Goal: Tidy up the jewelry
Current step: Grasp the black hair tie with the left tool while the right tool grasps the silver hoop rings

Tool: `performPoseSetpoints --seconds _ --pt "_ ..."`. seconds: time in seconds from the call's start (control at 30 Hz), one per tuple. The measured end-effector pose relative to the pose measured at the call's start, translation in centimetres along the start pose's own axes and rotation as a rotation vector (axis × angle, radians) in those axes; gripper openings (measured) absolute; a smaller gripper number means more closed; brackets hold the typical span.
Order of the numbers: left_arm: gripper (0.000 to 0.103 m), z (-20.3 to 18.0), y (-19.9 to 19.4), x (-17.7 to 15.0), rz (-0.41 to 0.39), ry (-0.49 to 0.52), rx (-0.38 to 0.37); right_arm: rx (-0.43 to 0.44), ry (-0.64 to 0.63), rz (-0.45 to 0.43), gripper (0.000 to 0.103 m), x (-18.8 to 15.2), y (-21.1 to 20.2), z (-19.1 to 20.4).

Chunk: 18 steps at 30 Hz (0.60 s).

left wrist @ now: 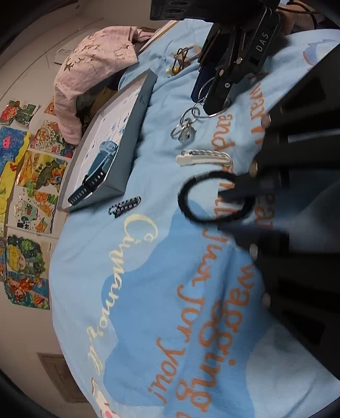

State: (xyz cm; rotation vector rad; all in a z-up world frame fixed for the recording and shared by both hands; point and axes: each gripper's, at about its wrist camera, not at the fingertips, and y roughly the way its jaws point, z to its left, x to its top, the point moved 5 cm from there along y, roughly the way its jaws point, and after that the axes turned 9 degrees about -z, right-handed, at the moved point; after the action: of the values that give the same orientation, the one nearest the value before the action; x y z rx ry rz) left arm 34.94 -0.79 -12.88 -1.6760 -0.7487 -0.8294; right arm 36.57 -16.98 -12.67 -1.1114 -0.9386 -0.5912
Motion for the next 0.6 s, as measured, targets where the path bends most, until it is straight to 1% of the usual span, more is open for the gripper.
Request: performPoseSetpoints --seconds 0.1,0.2,0.33,0.4,0.57,0.6 --pt "0.008 0.0 -0.3 0.0 -0.022 0.001 -0.008 0.015 -0.008 0.002 0.04 0.0 0.1 0.4" --pt "0.006 -0.2 -0.6 0.1 -0.035 0.01 -0.019 0.035 -0.03 -0.006 0.04 0.0 -0.1 1.0" --pt "0.006 -0.6 -1.0 0.2 -0.055 0.017 -0.044 0.048 -0.065 0.009 0.04 -0.1 -0.1 1.9" --pt "0.006 -0.5 -1.1 0.2 -0.059 0.021 -0.048 0.054 -0.061 0.014 0.04 -0.2 -0.1 1.9" --pt "0.006 -0.8 -1.5 0.3 -0.085 0.034 -0.043 0.069 -0.032 0.013 0.04 -0.3 -0.3 1.5" --pt "0.006 -0.8 -1.9 0.4 -0.103 0.041 -0.033 0.068 -0.034 0.008 0.04 -0.3 -0.3 1.6"
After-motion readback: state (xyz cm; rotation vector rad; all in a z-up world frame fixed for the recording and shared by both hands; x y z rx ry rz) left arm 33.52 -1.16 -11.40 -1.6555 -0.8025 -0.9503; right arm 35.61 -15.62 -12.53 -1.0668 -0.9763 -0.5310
